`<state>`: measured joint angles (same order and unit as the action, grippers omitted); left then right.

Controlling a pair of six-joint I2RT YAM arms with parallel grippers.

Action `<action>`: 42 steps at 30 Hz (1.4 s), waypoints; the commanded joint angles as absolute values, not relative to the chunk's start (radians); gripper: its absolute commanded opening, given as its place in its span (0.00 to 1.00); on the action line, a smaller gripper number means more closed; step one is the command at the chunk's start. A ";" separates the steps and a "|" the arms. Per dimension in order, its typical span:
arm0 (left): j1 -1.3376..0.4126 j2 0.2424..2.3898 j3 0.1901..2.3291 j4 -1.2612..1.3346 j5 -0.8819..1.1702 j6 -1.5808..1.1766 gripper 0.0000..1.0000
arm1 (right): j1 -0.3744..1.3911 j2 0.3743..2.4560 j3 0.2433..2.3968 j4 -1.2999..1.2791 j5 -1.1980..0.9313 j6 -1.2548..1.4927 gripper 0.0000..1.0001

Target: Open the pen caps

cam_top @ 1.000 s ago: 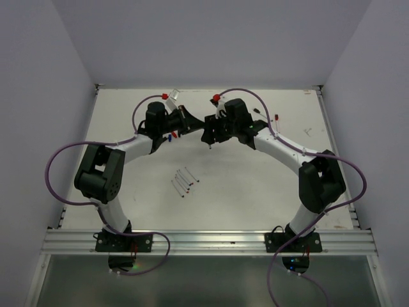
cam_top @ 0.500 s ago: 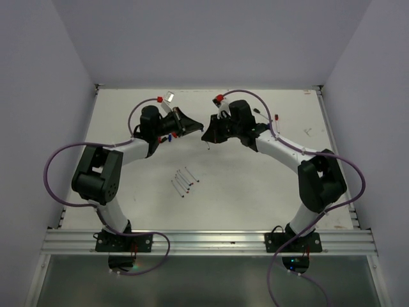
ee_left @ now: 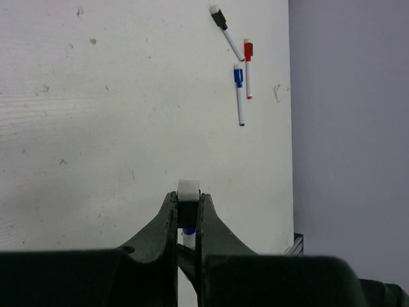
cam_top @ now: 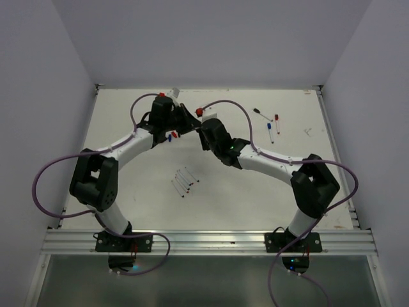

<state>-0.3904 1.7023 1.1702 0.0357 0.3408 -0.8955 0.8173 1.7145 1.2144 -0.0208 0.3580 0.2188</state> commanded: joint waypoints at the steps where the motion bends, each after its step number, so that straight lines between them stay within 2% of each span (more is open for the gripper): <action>1: -0.345 1.712 1.244 0.046 0.141 -0.867 0.00 | 0.853 1.706 1.183 -0.063 0.533 0.163 0.00; 6: -0.305 1.681 1.099 0.387 0.429 -0.919 0.00 | 0.781 1.688 1.187 -0.109 0.185 0.202 0.00; 10: -0.221 1.686 0.929 0.844 0.662 -1.078 0.00 | 0.638 1.655 1.085 0.038 -0.318 0.342 0.00; 14: -0.192 1.663 0.900 0.959 0.779 -1.147 0.00 | 0.514 1.680 1.042 0.171 -0.634 0.432 0.00; 17: -0.184 1.640 0.900 0.956 0.781 -1.135 0.00 | 0.477 1.703 1.005 0.331 -0.764 0.544 0.00; 19: -0.176 1.631 0.920 0.902 0.769 -1.111 0.00 | 0.477 1.715 1.002 0.356 -0.759 0.560 0.00; 22: -0.176 1.589 0.942 0.626 0.643 -1.023 0.00 | 0.479 1.704 0.997 0.302 -0.692 0.517 0.00; 23: -0.176 1.576 0.946 0.564 0.538 -0.991 0.00 | 0.488 1.697 0.999 0.266 -0.654 0.488 0.00; 27: -0.176 1.520 0.992 0.290 0.289 -0.983 0.00 | 0.581 1.632 1.008 0.067 -0.323 0.342 0.00; 28: -0.179 1.514 1.002 0.235 0.250 -0.983 0.00 | 0.647 1.623 1.017 0.043 -0.132 0.289 0.00; 30: -0.184 1.512 1.040 0.163 0.152 -0.974 0.00 | 0.708 1.614 1.031 0.003 0.031 0.246 0.00; 31: -0.187 1.513 1.055 0.100 0.118 -0.951 0.00 | 0.741 1.614 1.045 -0.027 0.216 0.204 0.00; 35: -0.228 1.513 1.091 0.038 0.005 -0.899 0.00 | 0.850 1.641 1.063 -0.049 0.431 0.163 0.00; 37: -0.238 1.503 1.075 0.069 0.005 -0.872 0.00 | 0.851 1.644 1.049 -0.045 0.414 0.176 0.00; 38: -0.239 1.503 1.075 0.068 0.009 -0.856 0.00 | 0.842 1.651 1.055 -0.058 0.323 0.175 0.00; 40: -0.245 1.520 1.115 0.039 0.023 -0.783 0.00 | 0.831 1.736 1.157 -0.176 0.272 0.179 0.00; 42: -0.258 1.555 1.149 0.017 0.047 -0.743 0.00 | 0.830 1.764 1.158 -0.180 0.218 0.179 0.00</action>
